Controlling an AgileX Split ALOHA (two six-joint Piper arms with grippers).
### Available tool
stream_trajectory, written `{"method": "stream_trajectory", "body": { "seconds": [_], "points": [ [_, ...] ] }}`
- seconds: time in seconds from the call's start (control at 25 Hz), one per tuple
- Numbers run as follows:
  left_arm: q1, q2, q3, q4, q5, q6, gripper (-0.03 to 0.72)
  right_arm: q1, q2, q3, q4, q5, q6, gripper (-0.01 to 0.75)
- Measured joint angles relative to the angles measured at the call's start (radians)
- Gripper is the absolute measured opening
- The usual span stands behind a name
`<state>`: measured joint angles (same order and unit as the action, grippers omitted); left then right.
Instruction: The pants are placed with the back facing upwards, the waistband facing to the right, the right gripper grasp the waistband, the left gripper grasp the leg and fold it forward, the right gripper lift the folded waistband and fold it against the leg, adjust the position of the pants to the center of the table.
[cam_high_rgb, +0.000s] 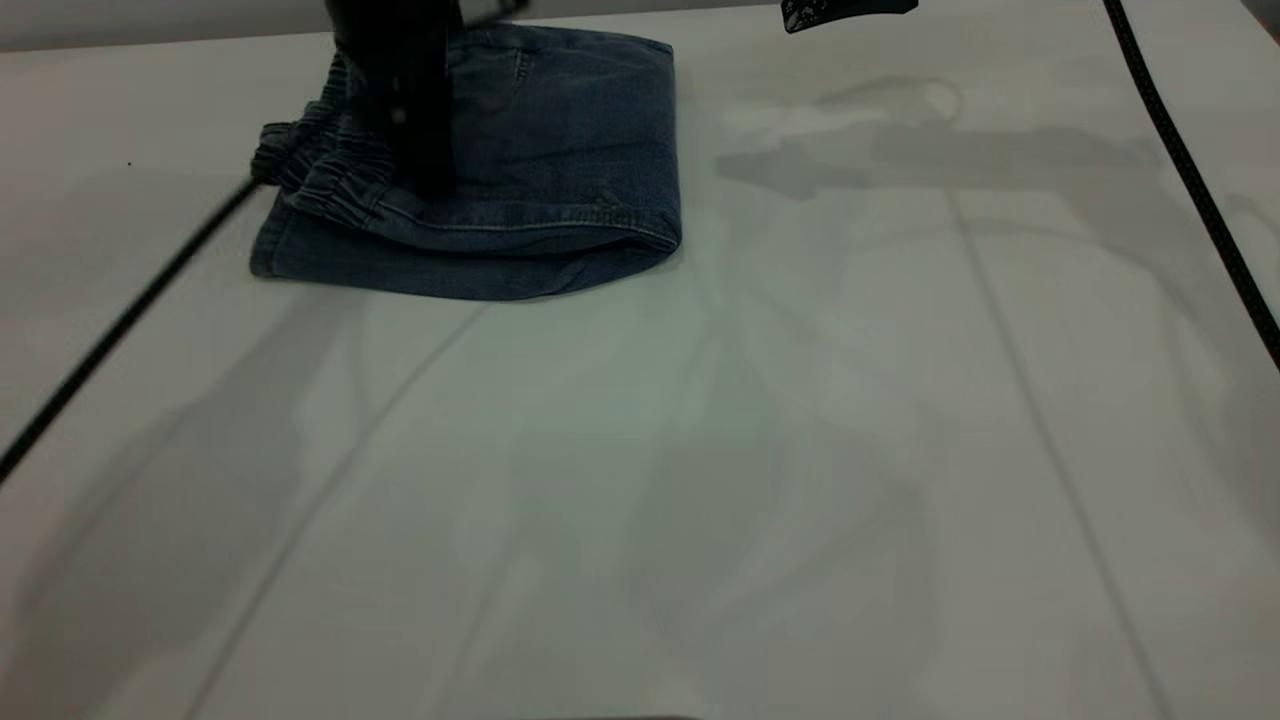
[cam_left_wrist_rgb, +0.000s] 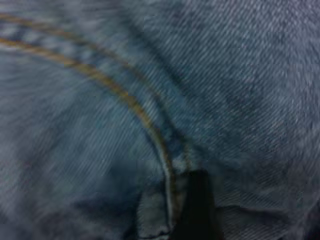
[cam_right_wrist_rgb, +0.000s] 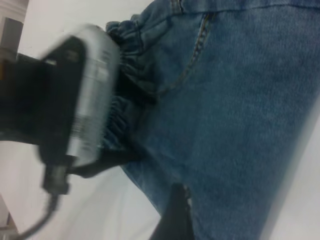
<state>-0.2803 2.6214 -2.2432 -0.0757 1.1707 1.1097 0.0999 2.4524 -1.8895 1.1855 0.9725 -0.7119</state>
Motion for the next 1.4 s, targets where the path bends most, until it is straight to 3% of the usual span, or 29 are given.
{"method": "stream_trajectory", "body": {
  "seconds": [0.36,0.84,1.16,1.4],
  "points": [
    [-0.02,0.041,-0.009,0.0,-0.017,-0.033,0.535,-0.031,0.0,0.0,-0.001,0.009,-0.002,0.594],
    [-0.178,0.064,-0.064,-0.021,-0.012,-0.126,0.535,-0.121,0.0,0.0,0.0,0.011,-0.003,0.594],
    [-0.204,0.064,-0.076,0.003,0.002,-0.276,0.535,-0.134,-0.001,0.0,-0.002,0.012,-0.021,0.594],
    [-0.208,0.037,-0.182,0.087,0.002,-0.43,0.535,-0.136,-0.082,0.0,-0.063,0.006,-0.044,0.594]
  ]
}}
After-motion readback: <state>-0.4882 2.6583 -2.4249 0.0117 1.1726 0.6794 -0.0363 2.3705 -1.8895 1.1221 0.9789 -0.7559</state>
